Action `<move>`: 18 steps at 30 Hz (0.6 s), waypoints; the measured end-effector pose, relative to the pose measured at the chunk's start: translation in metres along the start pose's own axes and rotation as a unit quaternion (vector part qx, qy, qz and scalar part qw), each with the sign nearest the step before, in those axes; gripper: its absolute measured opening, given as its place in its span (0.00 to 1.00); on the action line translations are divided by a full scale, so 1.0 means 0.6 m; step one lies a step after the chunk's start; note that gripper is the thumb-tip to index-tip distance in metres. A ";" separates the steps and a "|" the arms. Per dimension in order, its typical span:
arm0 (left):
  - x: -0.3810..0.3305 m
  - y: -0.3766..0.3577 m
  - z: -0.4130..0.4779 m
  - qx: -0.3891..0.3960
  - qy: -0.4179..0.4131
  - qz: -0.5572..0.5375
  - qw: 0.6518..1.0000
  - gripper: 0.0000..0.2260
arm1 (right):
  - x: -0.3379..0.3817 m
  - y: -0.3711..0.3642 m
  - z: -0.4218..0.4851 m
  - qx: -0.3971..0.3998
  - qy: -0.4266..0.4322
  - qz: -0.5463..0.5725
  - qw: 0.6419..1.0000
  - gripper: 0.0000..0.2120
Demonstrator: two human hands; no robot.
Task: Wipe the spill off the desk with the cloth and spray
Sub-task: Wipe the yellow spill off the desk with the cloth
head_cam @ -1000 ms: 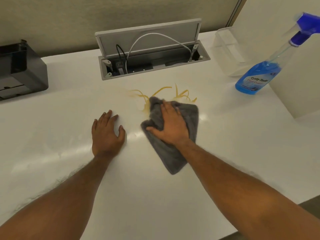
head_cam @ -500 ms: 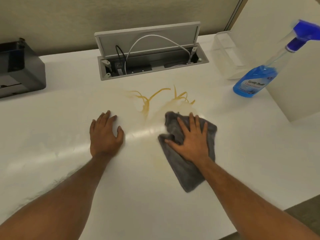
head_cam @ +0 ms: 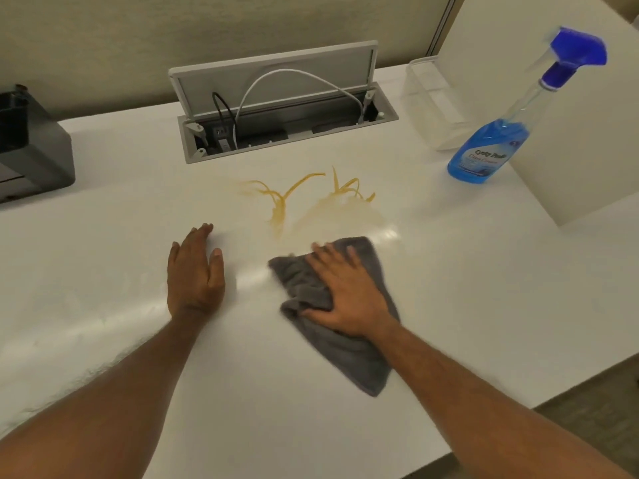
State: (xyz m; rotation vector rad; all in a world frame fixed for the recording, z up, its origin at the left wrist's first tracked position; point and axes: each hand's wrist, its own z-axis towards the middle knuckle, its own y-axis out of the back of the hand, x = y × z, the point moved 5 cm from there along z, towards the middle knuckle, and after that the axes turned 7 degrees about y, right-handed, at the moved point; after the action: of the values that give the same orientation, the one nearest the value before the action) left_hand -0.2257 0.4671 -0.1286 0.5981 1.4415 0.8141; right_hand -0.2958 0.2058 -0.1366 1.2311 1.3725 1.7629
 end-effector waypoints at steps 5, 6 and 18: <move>0.002 -0.004 0.001 0.000 0.001 0.027 1.000 0.26 | -0.157 0.061 0.000 -0.010 -0.206 -0.111 0.972 0.44; 0.001 -0.004 0.001 -0.002 0.001 0.030 1.000 0.26 | -0.169 0.064 0.013 -0.012 -0.228 -0.103 0.968 0.47; -0.005 0.000 -0.001 -0.007 -0.011 0.005 1.000 0.23 | 0.085 -0.018 0.136 0.003 -0.033 -0.014 0.999 0.48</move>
State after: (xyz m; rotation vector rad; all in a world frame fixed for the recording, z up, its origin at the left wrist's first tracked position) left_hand -0.2263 0.4649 -0.1267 0.6027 1.4133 0.8215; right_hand -0.2431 0.2864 -0.1273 1.2568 1.3512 1.6850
